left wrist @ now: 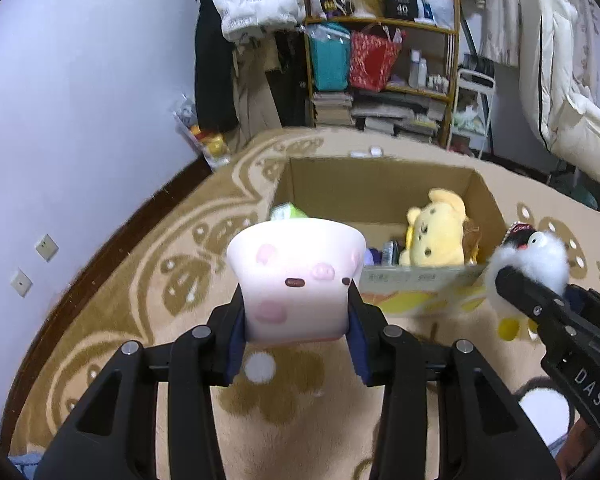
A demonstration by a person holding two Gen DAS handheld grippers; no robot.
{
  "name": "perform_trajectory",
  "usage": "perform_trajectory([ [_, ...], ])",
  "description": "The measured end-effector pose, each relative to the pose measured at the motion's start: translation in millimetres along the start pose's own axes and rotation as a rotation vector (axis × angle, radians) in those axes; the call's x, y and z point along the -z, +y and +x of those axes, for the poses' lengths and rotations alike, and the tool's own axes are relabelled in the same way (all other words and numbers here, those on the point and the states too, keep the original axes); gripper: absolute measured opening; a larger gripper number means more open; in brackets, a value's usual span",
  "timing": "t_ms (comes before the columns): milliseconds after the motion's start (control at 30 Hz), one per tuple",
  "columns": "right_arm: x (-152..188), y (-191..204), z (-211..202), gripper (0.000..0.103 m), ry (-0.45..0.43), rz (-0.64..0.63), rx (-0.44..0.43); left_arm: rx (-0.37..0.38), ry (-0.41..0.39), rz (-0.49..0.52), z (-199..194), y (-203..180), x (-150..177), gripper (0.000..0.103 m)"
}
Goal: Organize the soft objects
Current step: 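Carry both plush toys over the box, lower them in and open both tools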
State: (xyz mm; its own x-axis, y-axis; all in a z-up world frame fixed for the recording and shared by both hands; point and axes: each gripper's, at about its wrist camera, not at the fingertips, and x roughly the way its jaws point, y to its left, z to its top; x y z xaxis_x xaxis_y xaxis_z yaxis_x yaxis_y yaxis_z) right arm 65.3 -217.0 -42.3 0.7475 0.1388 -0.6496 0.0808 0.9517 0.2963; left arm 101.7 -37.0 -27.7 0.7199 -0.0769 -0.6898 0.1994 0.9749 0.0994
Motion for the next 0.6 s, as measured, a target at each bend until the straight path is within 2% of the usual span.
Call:
perform_trajectory([
  [267,-14,10,-9,0.032,-0.12,-0.044,-0.017,-0.012,-0.052,0.006,3,-2,-15,0.041],
  [600,-20,12,-2,0.032,-0.154,-0.044,-0.009,-0.035,-0.132,0.015,7,-4,-42,0.042],
])
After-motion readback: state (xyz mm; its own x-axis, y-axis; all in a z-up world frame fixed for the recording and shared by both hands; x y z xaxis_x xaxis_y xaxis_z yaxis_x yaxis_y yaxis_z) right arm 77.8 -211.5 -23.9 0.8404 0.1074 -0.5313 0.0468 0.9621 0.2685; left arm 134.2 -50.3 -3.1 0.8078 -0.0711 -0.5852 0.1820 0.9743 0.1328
